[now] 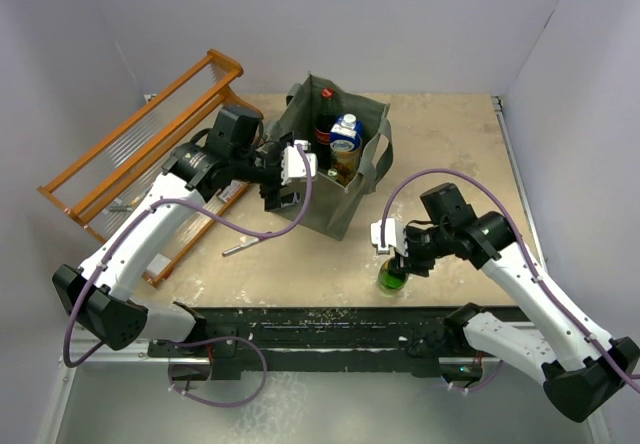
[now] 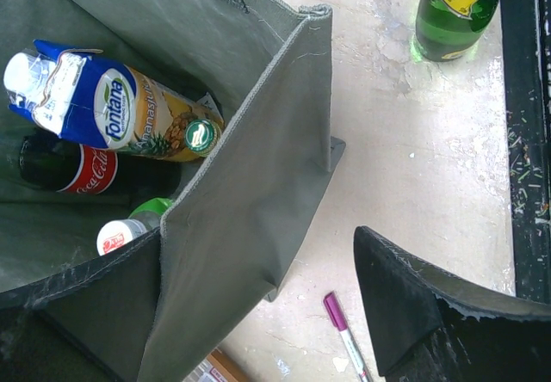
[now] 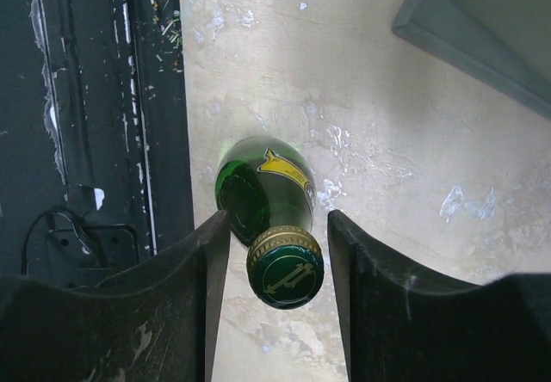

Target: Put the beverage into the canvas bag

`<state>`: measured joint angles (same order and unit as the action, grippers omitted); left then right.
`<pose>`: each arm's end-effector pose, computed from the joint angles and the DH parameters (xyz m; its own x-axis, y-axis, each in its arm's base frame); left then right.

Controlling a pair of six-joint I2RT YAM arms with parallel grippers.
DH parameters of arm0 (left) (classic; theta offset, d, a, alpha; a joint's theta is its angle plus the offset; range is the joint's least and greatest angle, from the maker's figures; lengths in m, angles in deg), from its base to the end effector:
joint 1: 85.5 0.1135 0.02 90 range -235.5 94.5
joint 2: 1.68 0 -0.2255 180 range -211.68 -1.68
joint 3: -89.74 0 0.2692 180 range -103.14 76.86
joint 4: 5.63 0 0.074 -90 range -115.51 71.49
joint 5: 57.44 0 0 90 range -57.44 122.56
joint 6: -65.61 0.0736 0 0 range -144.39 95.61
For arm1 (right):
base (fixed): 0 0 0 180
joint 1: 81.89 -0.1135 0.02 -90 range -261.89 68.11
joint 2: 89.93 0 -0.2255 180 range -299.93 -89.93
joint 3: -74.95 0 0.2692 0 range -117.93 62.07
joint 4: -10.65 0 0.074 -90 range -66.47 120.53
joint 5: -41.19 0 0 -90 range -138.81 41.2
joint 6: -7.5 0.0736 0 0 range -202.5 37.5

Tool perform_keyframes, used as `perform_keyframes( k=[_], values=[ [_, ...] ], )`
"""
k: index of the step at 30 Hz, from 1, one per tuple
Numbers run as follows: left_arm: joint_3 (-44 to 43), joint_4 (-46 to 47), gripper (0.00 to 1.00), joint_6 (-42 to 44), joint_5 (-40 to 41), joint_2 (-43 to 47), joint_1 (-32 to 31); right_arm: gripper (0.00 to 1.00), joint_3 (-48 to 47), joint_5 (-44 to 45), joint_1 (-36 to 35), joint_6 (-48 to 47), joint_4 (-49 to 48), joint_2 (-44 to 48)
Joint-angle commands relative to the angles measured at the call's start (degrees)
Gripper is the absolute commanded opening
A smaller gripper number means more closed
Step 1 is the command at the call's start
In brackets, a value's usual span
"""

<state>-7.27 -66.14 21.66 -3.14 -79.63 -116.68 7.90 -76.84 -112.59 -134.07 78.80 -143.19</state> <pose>0.2581 -0.2064 0.3334 0.1790 0.5750 -0.7983 0.9592 0.0783 0.2715 0.1780 0.1459 0.2454 0.1031 -0.7430 -0.6614 -0.9739 0.0598 -0.2191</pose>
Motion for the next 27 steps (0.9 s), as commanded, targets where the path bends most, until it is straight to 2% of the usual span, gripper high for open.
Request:
perform_keyframes(
  k=[1,9,17,21,27],
  values=[
    [0.3,0.5,0.9,0.1,-0.4,2.1,0.3,0.5,-0.2,0.0,-0.5,0.7,-0.2,0.2],
    [0.3,0.5,0.9,0.2,-0.4,2.3,0.4,0.48,-0.3,0.8,-0.5,1.0,0.3,1.1],
    [0.0,0.6,0.9,0.1,-0.9,2.3,0.4,0.4,-0.6,1.5,-0.5,1.9,0.2,1.2],
    [0.0,0.8,0.9,-0.4,-1.4,2.5,0.5,0.29,-1.0,1.9,-0.5,2.8,0.0,1.0],
    [-1.2,0.8,0.9,-1.1,-2.3,3.1,0.9,0.01,-2.6,2.5,-0.5,5.8,-1.8,1.8]
  ],
)
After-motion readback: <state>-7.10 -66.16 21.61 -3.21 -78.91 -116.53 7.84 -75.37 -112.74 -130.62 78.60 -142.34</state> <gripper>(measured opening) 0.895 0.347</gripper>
